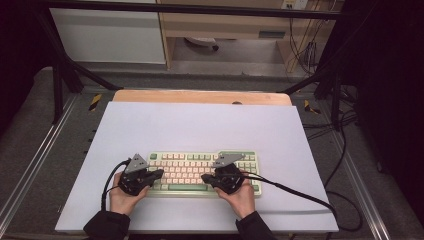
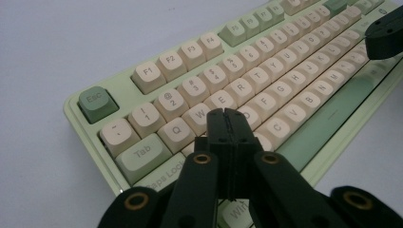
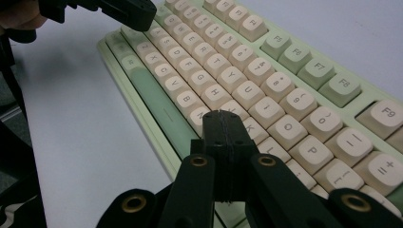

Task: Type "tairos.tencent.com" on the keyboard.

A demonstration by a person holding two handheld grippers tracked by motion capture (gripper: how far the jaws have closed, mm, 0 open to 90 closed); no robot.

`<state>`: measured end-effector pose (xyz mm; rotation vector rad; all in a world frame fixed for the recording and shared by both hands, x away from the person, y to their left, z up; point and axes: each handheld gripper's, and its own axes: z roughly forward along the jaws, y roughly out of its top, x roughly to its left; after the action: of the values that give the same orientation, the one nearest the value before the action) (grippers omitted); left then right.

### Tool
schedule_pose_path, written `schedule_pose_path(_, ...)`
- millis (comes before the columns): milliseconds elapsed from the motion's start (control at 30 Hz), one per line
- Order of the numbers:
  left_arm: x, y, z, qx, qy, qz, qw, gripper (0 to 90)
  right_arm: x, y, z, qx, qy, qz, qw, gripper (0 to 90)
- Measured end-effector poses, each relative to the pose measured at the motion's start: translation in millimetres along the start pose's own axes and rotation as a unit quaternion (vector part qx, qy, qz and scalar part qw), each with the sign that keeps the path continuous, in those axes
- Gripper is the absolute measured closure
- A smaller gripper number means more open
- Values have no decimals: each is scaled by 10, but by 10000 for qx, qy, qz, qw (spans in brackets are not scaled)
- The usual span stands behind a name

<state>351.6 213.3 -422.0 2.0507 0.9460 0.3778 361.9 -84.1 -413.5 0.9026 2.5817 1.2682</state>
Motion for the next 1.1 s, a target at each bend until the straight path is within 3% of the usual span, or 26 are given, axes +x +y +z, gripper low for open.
schedule_pose_path(267,6,-3,1,-1,-2,-7,10000,900,-10,4,106,-5,10,83,10000,900)
schedule_pose_path(733,7,-7,6,4,-1,-7,10000,900,76,82,299,57,95,11,9999,900)
schedule_pose_path(1100,7,-6,8,6,4,-4,10000,900,73,55,345,90,107,-24,9999,900)
